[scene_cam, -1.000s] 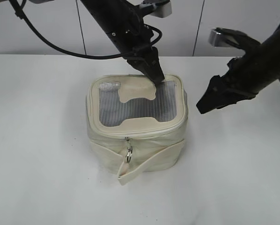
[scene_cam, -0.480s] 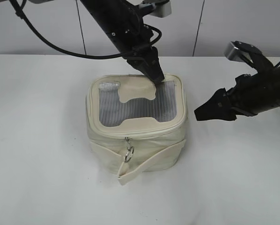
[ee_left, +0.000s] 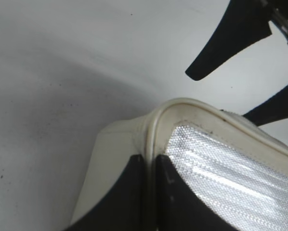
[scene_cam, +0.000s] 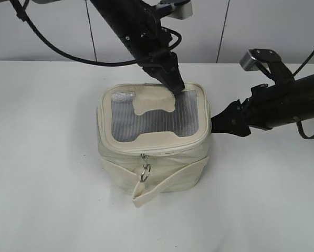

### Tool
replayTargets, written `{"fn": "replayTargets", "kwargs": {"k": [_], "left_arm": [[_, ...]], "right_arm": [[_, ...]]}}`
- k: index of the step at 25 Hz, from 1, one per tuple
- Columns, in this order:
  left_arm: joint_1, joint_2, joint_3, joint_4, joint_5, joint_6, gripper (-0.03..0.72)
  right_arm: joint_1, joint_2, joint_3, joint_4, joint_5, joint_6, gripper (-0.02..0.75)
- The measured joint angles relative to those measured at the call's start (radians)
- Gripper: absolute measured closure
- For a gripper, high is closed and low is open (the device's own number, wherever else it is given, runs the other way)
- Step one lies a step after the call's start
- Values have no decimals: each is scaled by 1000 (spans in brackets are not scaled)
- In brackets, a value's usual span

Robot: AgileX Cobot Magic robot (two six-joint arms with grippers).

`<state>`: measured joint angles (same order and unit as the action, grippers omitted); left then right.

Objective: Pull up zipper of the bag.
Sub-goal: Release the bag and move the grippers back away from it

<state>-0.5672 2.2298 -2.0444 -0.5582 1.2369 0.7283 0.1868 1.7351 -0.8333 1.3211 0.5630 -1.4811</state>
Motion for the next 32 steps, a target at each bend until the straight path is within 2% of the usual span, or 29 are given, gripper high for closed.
{"fn": "replayTargets", "kwargs": {"k": [8,14,16,18,19,22,24,28,32], "left_arm": [[0,0,0,-2,0,0,650],[1,0,0,-3,0,-1,650],[1,0,0,-4,0,-1,650],[1,0,0,-5,0,-1,650],[1,0,0,-5,0,-1,650],[1,0,0,-5,0,-1,650],[1,0,0,-5,1,-1,650],[1,0,0,-5,1,-1,650],[1,0,0,-5,1,-1,650]], "right_arm": [[0,53,-5,161,-5,-197,243],[0,118,-60,174,3,-227,256],[0,141,-83,176,9,-230,293],[0,156,-96,178,24,-230,366],[0,158,-97,178,37,-231,414],[0,158,-98,178,81,-233,654],[0,158,-98,175,95,-232,721],[0,148,-101,107,95,-137,729],[0,102,-101,-90,88,65,729]]}}
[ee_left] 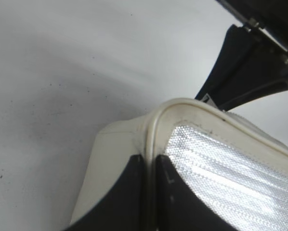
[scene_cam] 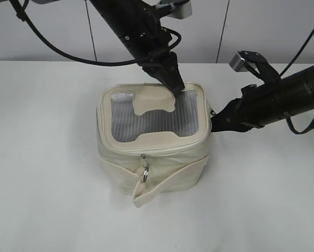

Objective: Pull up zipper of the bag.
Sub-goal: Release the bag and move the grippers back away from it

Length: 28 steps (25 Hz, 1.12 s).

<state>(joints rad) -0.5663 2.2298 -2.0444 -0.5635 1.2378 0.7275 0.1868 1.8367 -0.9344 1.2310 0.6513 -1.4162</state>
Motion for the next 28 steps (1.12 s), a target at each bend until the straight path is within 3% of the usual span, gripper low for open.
{"fn": "replayTargets", "kwargs": {"k": [8,22,28], "left_arm": [[0,0,0,0,0,0,650],[-1,0,0,-5,4,0,650],[-1,0,0,-5,7,-16,650]], "right_arm": [[0,-115,0,-208,51,218,729],[7,-140,-2,-310,184,326,729],[85,-168,-3,-409,186,402,729]]}}
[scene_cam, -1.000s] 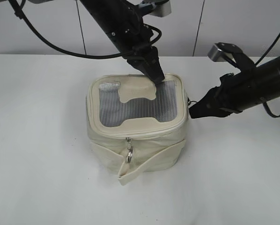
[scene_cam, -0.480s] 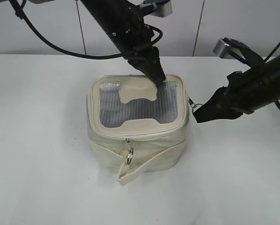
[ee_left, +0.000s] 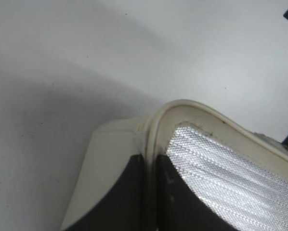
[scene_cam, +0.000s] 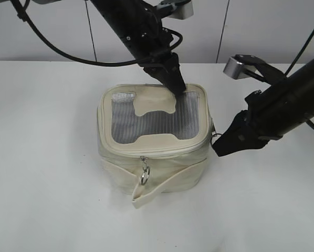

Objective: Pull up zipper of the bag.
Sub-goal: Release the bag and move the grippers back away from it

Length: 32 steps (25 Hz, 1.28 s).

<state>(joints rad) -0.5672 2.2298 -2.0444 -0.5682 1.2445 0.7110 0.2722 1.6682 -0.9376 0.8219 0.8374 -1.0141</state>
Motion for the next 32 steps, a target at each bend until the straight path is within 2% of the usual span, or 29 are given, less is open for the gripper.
{"fn": "replayTargets", "kwargs": {"k": [11,15,20,26,32], "left_arm": [[0,0,0,-8,10,-3,650],[-2,0,0,-11,15,-5,650],[-2,0,0,-11,19,-11,650],[-5,0,1,-16,62,-11,650],[-7,0,10,-9,63,-9,650]], "right_arm": [[129,-117,111,-80,-19,86,729],[226,-132,125,-83,-59,95,729],[366,-130,126,-69,-186,97,729],[499,-62,33,-77,-227,102,729],[548,31,-76,-75,-228,107,729]]}}
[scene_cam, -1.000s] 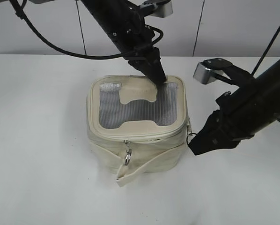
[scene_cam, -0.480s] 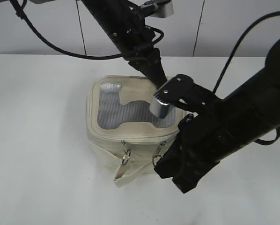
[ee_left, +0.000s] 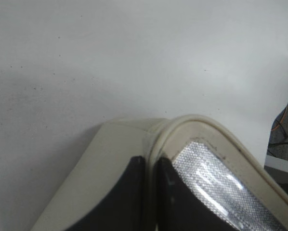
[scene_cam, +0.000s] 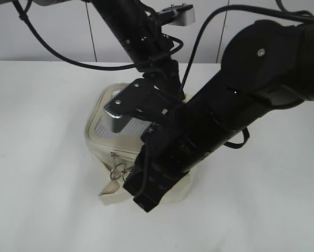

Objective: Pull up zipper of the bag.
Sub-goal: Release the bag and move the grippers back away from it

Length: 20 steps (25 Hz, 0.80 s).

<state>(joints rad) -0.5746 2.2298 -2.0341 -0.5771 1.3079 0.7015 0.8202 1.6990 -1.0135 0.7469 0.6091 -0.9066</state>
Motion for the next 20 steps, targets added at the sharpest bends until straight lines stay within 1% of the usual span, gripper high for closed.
{"fn": "replayTargets", "kwargs": {"k": [9,20], "left_arm": [[3,0,0,9,0,4,650],[3,0,0,9,1,1,650]], "right_arm": [[10,86,-114,1,17,-3,729],[30,114,-165,-25,19,-47,729]]}}
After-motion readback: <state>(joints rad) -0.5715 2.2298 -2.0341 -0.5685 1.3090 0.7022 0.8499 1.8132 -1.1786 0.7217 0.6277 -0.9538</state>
